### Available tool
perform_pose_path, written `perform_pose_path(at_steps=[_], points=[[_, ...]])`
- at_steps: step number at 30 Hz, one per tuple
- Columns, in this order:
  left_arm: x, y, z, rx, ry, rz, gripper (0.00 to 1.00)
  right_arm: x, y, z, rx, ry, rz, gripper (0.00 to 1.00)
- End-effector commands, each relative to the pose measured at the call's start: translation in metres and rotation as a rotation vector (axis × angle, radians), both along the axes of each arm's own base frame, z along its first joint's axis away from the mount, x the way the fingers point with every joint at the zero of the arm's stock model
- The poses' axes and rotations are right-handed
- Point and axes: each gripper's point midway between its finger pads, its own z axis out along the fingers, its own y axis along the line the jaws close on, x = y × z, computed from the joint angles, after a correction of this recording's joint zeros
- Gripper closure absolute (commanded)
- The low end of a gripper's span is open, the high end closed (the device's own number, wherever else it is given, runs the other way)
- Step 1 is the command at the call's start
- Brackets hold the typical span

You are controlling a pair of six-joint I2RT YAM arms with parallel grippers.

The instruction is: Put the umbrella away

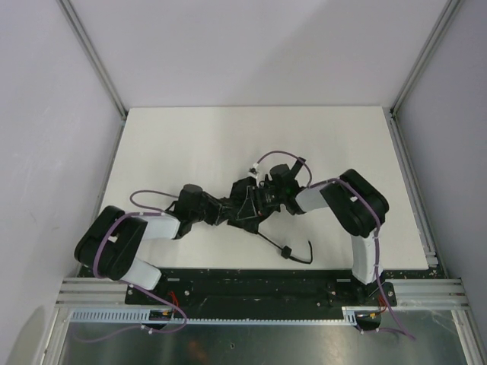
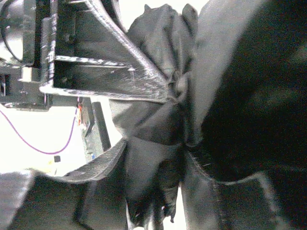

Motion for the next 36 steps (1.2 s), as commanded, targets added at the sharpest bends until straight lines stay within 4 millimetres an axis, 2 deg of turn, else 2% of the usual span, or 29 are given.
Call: perform_pose_path(at_steps=[1,2,4,9,12,16,19,22,28,33,36], points=[[-0.013,0.026,-0.030,0.200,0.007,-0.036,0.99,-0.008,-0.021,0.007,-0.180,-0.046,0.009,0.41],[-0.014,0.025,-0.028,0.197,0.006,-0.036,1.00,-0.003,-0.024,0.014,-0.212,-0.094,-0.007,0.32],[-0.014,0.024,-0.024,0.194,0.008,-0.039,1.00,0.006,-0.032,0.030,-0.273,-0.201,-0.037,0.23],[-0.022,0.025,-0.024,0.199,0.090,-0.035,1.00,0.024,-0.045,0.075,-0.444,-0.573,-0.165,0.14],[-0.027,0.021,-0.025,0.171,0.139,-0.035,1.00,0.025,-0.036,0.096,-0.520,-0.808,-0.213,0.12],[-0.033,0.016,-0.026,0.136,0.193,-0.039,1.00,0.015,-0.012,0.101,-0.545,-0.970,-0.203,0.12],[-0.035,0.016,-0.027,0.133,0.214,-0.035,1.00,0.008,0.003,0.088,-0.563,-1.022,-0.173,0.15],[-0.037,0.017,-0.027,0.137,0.223,-0.030,1.00,0.004,0.013,0.062,-0.599,-1.038,-0.133,0.21],[-0.038,0.018,-0.023,0.136,0.236,-0.022,1.00,0.005,0.013,0.012,-0.697,-1.033,-0.087,0.35],[-0.033,0.014,-0.015,0.126,0.224,-0.028,1.00,-0.001,-0.002,-0.026,-0.765,-0.936,-0.066,0.58],[-0.030,0.012,-0.011,0.123,0.215,-0.034,1.00,-0.008,-0.010,-0.045,-0.754,-0.843,-0.028,0.77]])
